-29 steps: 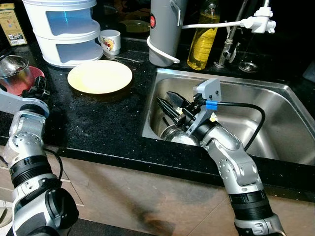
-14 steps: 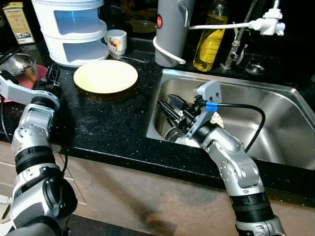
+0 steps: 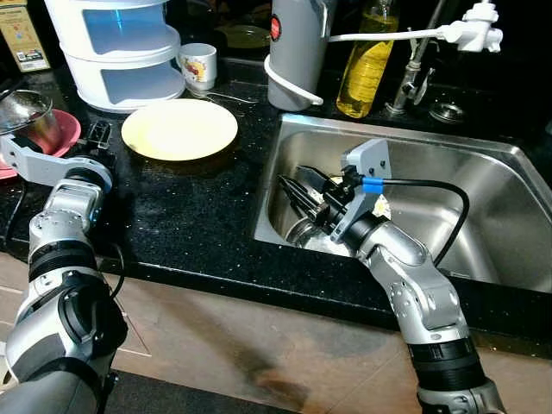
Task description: Kitchen organization
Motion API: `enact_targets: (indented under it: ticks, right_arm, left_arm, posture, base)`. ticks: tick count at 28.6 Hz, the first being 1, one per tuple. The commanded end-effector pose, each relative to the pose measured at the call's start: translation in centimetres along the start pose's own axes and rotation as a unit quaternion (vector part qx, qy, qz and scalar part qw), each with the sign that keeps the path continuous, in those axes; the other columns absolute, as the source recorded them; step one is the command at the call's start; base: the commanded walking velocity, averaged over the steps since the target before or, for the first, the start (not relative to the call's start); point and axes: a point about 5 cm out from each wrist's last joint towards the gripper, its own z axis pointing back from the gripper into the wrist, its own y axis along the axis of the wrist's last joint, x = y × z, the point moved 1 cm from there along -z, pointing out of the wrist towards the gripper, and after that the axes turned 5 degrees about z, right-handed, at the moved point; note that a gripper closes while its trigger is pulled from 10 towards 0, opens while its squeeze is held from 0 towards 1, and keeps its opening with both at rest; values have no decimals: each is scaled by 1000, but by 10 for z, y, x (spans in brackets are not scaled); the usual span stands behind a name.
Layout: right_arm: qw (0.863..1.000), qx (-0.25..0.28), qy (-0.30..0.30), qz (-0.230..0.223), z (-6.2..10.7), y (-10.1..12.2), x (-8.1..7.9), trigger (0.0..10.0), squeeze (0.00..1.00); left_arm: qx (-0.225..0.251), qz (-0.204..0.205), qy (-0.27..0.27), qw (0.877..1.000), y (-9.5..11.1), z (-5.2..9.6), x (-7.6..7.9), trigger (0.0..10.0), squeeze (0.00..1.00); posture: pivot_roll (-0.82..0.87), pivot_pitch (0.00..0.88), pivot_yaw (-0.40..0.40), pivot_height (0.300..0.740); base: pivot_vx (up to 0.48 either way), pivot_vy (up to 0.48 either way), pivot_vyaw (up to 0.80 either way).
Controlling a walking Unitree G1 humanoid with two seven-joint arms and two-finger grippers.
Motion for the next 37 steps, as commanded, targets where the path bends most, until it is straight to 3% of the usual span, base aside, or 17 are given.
enact_targets:
  ticks: [1, 6, 17, 28, 37]
  right_arm:
    - [1000, 2, -8, 4, 4, 3, 3, 10000, 0]
    - [1000, 1, -8, 4, 3, 4, 4, 10000, 0]
    - [1000, 2, -8, 3, 2, 6, 4, 10000, 0]
    - [1000, 4, -8, 3, 2, 8, 4, 10000, 0]
    - [1000, -1, -9, 6, 13, 14, 5, 10000, 0]
  left_arm:
    - [-8, 24, 16, 1000, -4, -1, -2, 10000, 0]
    - [-47, 8, 77, 996, -17, -2, -10, 10000, 0]
    - [-81, 13, 103, 991, -23, -5, -2, 10000, 0]
    - [-113, -32, 74, 990, -21, -8, 13, 10000, 0]
    - [-139, -61, 53, 987, -28, -11, 20, 10000, 0]
  posture:
    - [34, 100, -71, 740]
    - [35, 102, -75, 740]
    - [34, 100, -72, 740]
    - [25, 103, -75, 740]
    - [-26, 144, -85, 740]
  base:
    - [0, 0, 0]
    - [0, 0, 0]
    - [0, 0, 0]
    - [0, 0, 0]
    - [0, 0, 0]
